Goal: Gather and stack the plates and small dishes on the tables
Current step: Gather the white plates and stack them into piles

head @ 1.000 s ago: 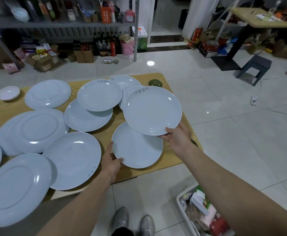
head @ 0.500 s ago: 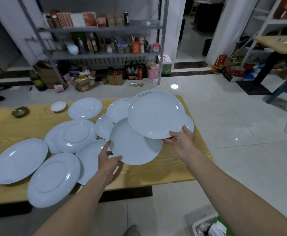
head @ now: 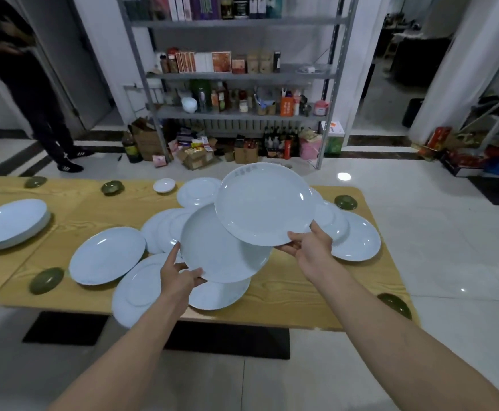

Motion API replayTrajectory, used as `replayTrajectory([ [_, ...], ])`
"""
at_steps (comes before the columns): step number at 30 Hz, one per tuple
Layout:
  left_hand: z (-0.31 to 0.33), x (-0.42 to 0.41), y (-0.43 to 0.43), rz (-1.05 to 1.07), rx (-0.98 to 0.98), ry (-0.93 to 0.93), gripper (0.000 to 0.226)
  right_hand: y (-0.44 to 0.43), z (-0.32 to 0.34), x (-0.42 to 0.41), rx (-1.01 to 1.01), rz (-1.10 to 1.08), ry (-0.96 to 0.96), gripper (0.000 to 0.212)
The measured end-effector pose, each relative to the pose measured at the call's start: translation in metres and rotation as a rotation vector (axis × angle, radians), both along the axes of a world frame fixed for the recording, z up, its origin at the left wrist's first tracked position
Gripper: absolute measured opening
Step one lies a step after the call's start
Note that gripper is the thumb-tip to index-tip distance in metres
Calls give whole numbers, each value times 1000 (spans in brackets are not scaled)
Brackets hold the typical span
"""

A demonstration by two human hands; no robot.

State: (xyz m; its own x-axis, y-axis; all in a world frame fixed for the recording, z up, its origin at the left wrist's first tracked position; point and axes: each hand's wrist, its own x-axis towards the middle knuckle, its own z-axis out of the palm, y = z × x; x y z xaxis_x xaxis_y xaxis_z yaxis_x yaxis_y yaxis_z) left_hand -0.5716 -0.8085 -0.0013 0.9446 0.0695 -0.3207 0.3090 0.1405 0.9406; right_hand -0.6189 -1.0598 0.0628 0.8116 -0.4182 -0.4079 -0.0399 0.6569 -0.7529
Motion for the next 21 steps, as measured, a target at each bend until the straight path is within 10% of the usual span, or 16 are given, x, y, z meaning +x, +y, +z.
replayTrajectory([
  [21,20,48,327,265,-47,8,90,327,18,99,-54,233,-35,64],
])
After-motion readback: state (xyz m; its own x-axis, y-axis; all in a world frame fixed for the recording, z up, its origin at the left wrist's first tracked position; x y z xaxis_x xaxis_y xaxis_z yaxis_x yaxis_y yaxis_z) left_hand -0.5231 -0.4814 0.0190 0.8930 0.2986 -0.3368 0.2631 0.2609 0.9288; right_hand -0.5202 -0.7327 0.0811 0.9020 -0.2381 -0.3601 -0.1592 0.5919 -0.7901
